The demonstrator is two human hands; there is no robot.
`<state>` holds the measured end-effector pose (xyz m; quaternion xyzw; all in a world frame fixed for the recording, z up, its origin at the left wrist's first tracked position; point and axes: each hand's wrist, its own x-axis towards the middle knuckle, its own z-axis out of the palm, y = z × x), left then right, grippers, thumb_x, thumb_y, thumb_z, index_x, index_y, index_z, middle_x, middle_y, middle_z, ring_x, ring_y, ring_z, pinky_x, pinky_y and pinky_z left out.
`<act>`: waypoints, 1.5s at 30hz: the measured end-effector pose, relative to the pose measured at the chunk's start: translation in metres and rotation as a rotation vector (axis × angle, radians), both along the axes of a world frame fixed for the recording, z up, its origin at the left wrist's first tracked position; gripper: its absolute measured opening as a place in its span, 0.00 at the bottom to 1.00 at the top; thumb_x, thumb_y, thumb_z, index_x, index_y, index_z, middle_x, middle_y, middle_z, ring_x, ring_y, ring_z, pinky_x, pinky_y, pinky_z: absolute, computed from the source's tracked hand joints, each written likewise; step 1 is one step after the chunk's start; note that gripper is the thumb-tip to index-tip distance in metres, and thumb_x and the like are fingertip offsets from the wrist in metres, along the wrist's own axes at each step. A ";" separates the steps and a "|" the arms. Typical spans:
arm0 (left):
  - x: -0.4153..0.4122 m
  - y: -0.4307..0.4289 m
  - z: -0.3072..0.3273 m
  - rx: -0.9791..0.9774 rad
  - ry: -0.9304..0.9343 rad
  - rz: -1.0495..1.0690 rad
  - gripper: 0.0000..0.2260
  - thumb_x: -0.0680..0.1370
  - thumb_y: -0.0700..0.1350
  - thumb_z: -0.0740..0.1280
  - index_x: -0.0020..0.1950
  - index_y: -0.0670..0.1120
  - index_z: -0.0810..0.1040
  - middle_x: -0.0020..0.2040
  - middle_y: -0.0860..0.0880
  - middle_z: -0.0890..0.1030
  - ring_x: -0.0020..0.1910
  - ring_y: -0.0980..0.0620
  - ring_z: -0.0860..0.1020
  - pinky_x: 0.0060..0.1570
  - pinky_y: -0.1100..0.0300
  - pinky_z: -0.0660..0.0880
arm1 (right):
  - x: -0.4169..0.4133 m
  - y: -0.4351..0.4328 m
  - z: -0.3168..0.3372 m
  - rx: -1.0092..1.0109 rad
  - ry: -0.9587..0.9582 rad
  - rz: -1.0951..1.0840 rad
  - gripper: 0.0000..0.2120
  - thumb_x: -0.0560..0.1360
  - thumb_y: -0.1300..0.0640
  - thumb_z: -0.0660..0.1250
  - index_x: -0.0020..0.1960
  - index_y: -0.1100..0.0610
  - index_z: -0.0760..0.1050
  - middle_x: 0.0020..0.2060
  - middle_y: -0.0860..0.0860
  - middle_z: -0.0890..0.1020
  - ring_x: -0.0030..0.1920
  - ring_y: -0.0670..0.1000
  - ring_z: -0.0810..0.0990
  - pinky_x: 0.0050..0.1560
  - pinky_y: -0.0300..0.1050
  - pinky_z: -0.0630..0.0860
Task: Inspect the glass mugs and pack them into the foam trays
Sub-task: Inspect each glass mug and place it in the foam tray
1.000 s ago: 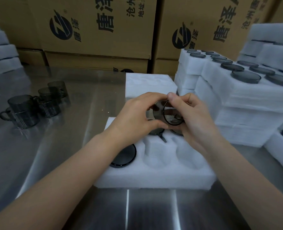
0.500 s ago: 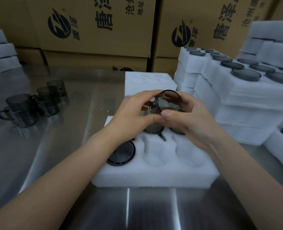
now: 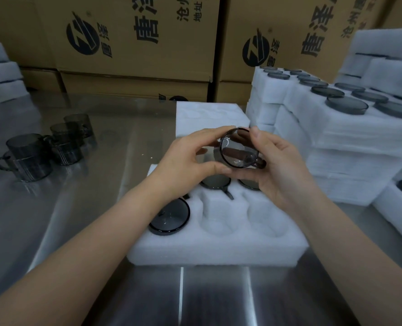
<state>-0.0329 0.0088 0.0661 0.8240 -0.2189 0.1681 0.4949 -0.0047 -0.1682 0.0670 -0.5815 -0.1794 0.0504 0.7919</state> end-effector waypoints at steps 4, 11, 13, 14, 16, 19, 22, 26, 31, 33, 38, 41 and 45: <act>-0.004 -0.003 0.001 0.130 -0.096 0.020 0.30 0.67 0.41 0.78 0.66 0.56 0.73 0.58 0.62 0.78 0.61 0.63 0.74 0.62 0.68 0.68 | -0.005 0.005 0.000 -0.103 -0.055 -0.116 0.13 0.64 0.45 0.73 0.37 0.54 0.78 0.40 0.57 0.85 0.41 0.56 0.85 0.31 0.48 0.80; -0.001 0.001 0.000 -0.034 -0.091 0.042 0.28 0.68 0.46 0.74 0.64 0.60 0.69 0.61 0.56 0.75 0.61 0.55 0.75 0.63 0.54 0.73 | -0.004 0.006 0.002 0.031 -0.012 -0.052 0.07 0.81 0.55 0.62 0.49 0.57 0.76 0.48 0.58 0.83 0.50 0.55 0.84 0.41 0.55 0.81; 0.000 0.003 0.000 -0.131 -0.059 0.047 0.27 0.68 0.45 0.74 0.62 0.61 0.69 0.61 0.56 0.76 0.61 0.55 0.76 0.64 0.51 0.73 | -0.003 0.006 0.001 -0.089 -0.075 -0.101 0.07 0.81 0.57 0.63 0.45 0.57 0.74 0.45 0.60 0.82 0.47 0.54 0.82 0.41 0.52 0.81; 0.001 0.004 -0.001 -0.149 -0.049 0.042 0.26 0.68 0.44 0.74 0.62 0.60 0.69 0.61 0.56 0.76 0.61 0.56 0.76 0.64 0.49 0.73 | -0.003 0.006 0.000 -0.160 -0.113 -0.130 0.09 0.81 0.56 0.63 0.43 0.56 0.75 0.41 0.58 0.81 0.43 0.52 0.81 0.39 0.50 0.81; 0.001 0.005 -0.002 -0.141 -0.030 0.030 0.27 0.69 0.45 0.73 0.65 0.58 0.69 0.62 0.56 0.76 0.63 0.58 0.74 0.65 0.49 0.72 | -0.004 0.007 -0.001 -0.259 -0.170 -0.166 0.13 0.81 0.55 0.63 0.38 0.55 0.75 0.32 0.51 0.78 0.34 0.48 0.77 0.35 0.46 0.80; 0.001 0.004 -0.002 -0.088 -0.009 0.030 0.34 0.68 0.48 0.75 0.70 0.57 0.66 0.63 0.59 0.75 0.65 0.64 0.71 0.66 0.59 0.70 | -0.005 0.009 -0.003 -0.366 -0.277 -0.179 0.16 0.80 0.57 0.63 0.34 0.56 0.74 0.26 0.49 0.73 0.28 0.47 0.73 0.33 0.42 0.75; -0.001 0.003 0.000 -0.079 -0.038 0.059 0.31 0.67 0.50 0.76 0.69 0.56 0.70 0.59 0.60 0.77 0.62 0.64 0.73 0.64 0.61 0.71 | -0.007 0.010 -0.006 -0.369 -0.343 -0.114 0.15 0.78 0.53 0.62 0.34 0.52 0.75 0.26 0.50 0.72 0.28 0.47 0.71 0.33 0.42 0.72; -0.002 0.005 0.002 -0.179 0.015 0.046 0.26 0.69 0.49 0.75 0.65 0.53 0.73 0.57 0.53 0.80 0.58 0.59 0.78 0.61 0.55 0.75 | -0.006 0.005 -0.005 -0.255 -0.315 0.035 0.14 0.78 0.51 0.60 0.38 0.48 0.81 0.27 0.52 0.73 0.30 0.49 0.73 0.36 0.42 0.75; -0.002 0.007 0.003 -0.360 0.110 -0.088 0.22 0.71 0.43 0.69 0.65 0.42 0.73 0.49 0.50 0.81 0.48 0.58 0.80 0.49 0.62 0.77 | -0.005 0.003 -0.005 -0.147 -0.308 0.206 0.13 0.79 0.55 0.60 0.45 0.48 0.83 0.26 0.49 0.74 0.30 0.51 0.74 0.37 0.44 0.76; -0.002 0.009 0.002 -0.389 0.133 -0.101 0.20 0.72 0.43 0.68 0.63 0.43 0.75 0.49 0.48 0.81 0.48 0.55 0.79 0.50 0.60 0.78 | -0.005 0.002 -0.004 -0.148 -0.319 0.237 0.13 0.79 0.57 0.60 0.47 0.48 0.83 0.26 0.48 0.74 0.29 0.51 0.75 0.38 0.45 0.77; -0.001 0.013 0.002 -0.399 0.187 -0.120 0.16 0.73 0.48 0.67 0.60 0.47 0.77 0.50 0.47 0.82 0.49 0.48 0.81 0.49 0.53 0.76 | -0.007 -0.002 -0.002 -0.233 -0.404 0.173 0.11 0.78 0.62 0.61 0.51 0.52 0.81 0.26 0.48 0.75 0.29 0.50 0.75 0.39 0.40 0.75; 0.000 0.014 0.001 -0.371 0.206 -0.149 0.23 0.72 0.52 0.68 0.64 0.43 0.76 0.52 0.44 0.82 0.53 0.44 0.80 0.52 0.48 0.75 | -0.008 -0.003 -0.001 -0.245 -0.405 0.108 0.09 0.78 0.61 0.64 0.51 0.53 0.82 0.25 0.49 0.75 0.27 0.50 0.74 0.38 0.38 0.74; 0.000 0.014 0.002 -0.367 0.209 -0.196 0.23 0.71 0.48 0.70 0.65 0.41 0.75 0.54 0.43 0.81 0.53 0.47 0.81 0.49 0.56 0.77 | -0.008 -0.004 -0.001 -0.201 -0.354 0.114 0.08 0.73 0.54 0.68 0.49 0.52 0.85 0.23 0.50 0.76 0.25 0.50 0.74 0.38 0.36 0.75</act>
